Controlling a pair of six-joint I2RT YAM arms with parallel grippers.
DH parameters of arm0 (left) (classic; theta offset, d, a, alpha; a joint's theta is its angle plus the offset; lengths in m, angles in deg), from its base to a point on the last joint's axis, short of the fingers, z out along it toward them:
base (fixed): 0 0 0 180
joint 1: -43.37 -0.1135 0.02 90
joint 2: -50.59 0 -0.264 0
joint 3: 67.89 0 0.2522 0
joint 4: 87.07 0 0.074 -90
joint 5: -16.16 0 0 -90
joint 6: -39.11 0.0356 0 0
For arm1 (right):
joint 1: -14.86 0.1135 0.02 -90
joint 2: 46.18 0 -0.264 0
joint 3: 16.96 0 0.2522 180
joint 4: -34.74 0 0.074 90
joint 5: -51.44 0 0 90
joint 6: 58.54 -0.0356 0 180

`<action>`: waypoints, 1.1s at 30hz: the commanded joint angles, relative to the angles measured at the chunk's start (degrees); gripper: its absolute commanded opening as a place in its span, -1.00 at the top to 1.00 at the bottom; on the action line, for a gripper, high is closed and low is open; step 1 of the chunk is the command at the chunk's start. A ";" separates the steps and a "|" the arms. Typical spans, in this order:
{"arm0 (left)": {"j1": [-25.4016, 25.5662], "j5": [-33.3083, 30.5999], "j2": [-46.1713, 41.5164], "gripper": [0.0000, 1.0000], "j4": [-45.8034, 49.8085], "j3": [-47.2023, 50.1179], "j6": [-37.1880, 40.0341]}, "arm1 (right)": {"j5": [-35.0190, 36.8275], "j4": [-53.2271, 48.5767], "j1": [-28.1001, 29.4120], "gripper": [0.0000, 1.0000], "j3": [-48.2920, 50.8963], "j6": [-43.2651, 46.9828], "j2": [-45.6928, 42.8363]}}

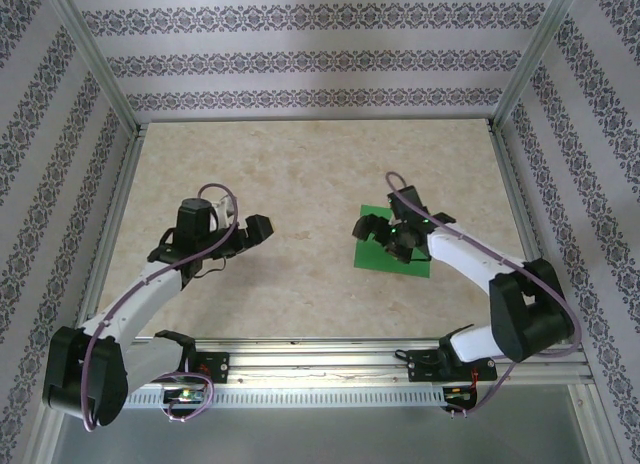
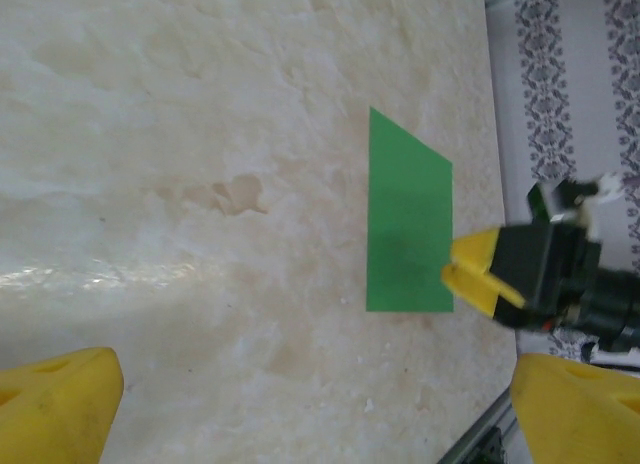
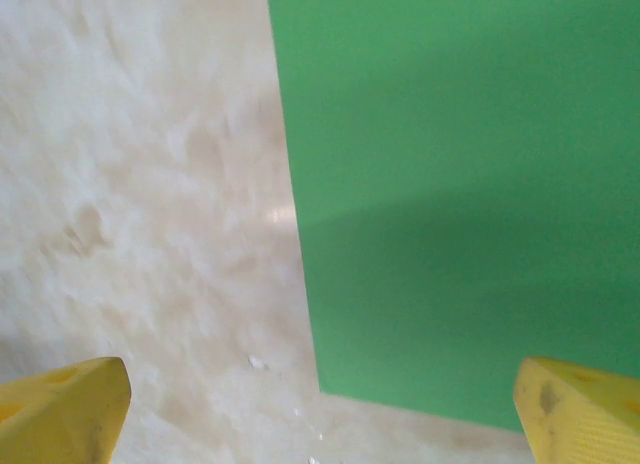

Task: Fold a paper plane with a square sheet of paper (pick it up from the middle)
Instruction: Move the square sheet of paper to the center of the table, then first fold the square sheet of paper in half at the center of the table.

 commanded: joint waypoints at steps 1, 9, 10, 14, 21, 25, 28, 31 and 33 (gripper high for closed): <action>1.73 0.27 1.07 -0.99 -1.41 -1.87 1.47 | -0.41 -1.89 -6.06 -0.96 -2.55 5.42 1.15; 3.64 -2.05 1.68 -0.99 -1.31 -2.62 0.90 | -7.06 -3.54 -14.04 -0.96 -7.39 12.46 10.48; 3.83 -2.48 1.54 -0.99 -0.95 -2.87 0.90 | -7.23 -4.27 -14.10 -0.97 -8.09 12.77 11.35; 4.16 -3.93 0.39 -0.99 0.48 -2.60 0.41 | -8.40 -2.57 -13.97 -0.96 -8.07 13.05 13.80; 4.34 -4.70 -1.29 -0.99 2.04 -1.18 0.61 | -9.32 -3.21 -9.79 -0.96 -8.64 13.57 17.41; 4.32 -4.82 -0.62 -0.99 1.61 -1.69 0.51 | -8.90 -1.62 -5.64 -0.96 -7.02 10.76 17.91; 4.47 -4.30 0.39 -0.99 0.81 -2.34 0.28 | -8.13 0.62 -1.36 -0.96 -5.25 6.96 17.56; 4.72 -3.95 1.61 -0.99 -0.17 -2.66 -0.06 | -9.05 5.54 3.76 -0.96 -3.05 -0.82 17.69; 5.04 -3.95 2.52 -0.99 -0.36 -2.97 0.13 | -9.40 9.81 7.68 -0.96 -1.97 -5.79 17.98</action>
